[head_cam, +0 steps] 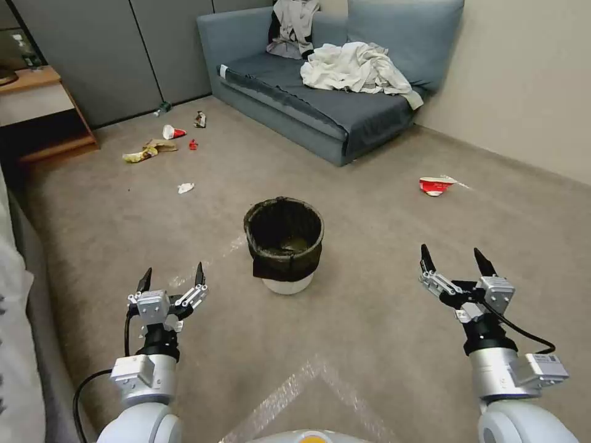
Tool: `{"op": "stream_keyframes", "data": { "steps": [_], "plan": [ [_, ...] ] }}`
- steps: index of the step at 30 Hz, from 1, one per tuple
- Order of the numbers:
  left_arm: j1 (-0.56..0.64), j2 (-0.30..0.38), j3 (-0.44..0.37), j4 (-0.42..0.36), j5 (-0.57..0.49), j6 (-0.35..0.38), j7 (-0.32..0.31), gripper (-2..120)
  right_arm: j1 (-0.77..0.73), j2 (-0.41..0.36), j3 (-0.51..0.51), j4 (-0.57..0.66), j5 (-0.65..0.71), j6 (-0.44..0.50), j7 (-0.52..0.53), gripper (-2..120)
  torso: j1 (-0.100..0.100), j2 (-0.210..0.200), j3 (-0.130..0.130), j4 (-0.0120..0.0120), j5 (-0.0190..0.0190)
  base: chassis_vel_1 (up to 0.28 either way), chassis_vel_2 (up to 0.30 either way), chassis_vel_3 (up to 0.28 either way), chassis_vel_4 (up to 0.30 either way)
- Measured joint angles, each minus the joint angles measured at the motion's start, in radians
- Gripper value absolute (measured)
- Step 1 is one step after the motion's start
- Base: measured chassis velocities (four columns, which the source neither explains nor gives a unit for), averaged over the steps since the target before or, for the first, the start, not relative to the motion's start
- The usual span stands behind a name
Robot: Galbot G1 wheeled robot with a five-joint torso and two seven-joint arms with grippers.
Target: Pick up the trash can from the floor.
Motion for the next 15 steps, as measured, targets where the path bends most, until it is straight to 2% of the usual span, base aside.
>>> {"op": "stream_keyframes", "data": {
  "steps": [12, 15],
  "plan": [
    [-0.004, 0.004, 0.001, 0.004, -0.006, -0.001, 0.0, 100, 0.002, 0.002, -0.002, -0.001, 0.0, 0.005, -0.004, 100, 0.0, 0.0, 0.0, 0.0, -0.0003, -0.206, 0.205, 0.195, -0.207],
    [-0.015, 0.015, 0.01, 0.01, -0.046, 0.006, -0.001, 100, 0.004, 0.002, -0.003, -0.002, 0.0, 0.013, -0.017, 100, 0.0, 0.0, 0.0, 0.0, -0.0002, -0.133, 0.152, 0.151, -0.128]
  ]
}}
